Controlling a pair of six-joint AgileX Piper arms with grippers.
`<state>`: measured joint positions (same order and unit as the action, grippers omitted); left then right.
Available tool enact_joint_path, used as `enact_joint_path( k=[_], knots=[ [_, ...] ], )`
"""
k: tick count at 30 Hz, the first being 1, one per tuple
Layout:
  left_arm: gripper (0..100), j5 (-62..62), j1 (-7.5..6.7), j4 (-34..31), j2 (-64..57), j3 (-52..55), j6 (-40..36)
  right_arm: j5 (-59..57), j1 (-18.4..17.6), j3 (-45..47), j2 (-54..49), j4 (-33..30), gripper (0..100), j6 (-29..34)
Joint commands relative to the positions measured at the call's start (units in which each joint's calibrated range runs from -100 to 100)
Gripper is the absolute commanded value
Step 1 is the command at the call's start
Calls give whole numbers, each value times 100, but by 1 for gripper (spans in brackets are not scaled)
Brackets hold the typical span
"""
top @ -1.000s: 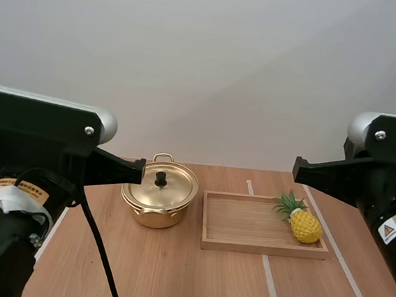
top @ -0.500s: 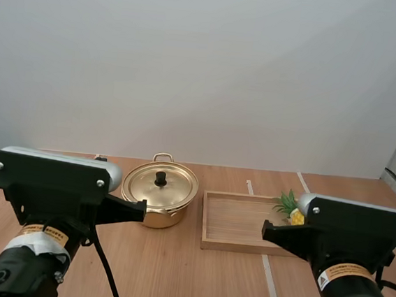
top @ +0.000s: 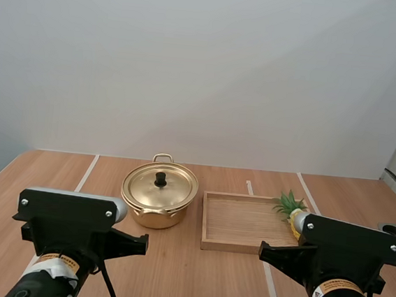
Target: Open the pot, put the grape inside, and close it
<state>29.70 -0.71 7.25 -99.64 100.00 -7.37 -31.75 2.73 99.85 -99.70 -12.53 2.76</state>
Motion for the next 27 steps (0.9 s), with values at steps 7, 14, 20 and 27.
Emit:
enact_joint_path(
  k=[7,14,20,27],
  knots=[
    [0,127,103,122,-36,0,-105,-32,29,15,-30,1253,0,-1107],
    [0,160,179,122,-36,0,-178,-48,4,15,-30,1967,0,-1912],
    [0,157,179,122,-36,0,-190,-48,4,15,-30,1967,0,-1912],
    [0,157,181,111,-36,0,-190,-6,4,15,-30,1981,0,-1914]
  ],
)
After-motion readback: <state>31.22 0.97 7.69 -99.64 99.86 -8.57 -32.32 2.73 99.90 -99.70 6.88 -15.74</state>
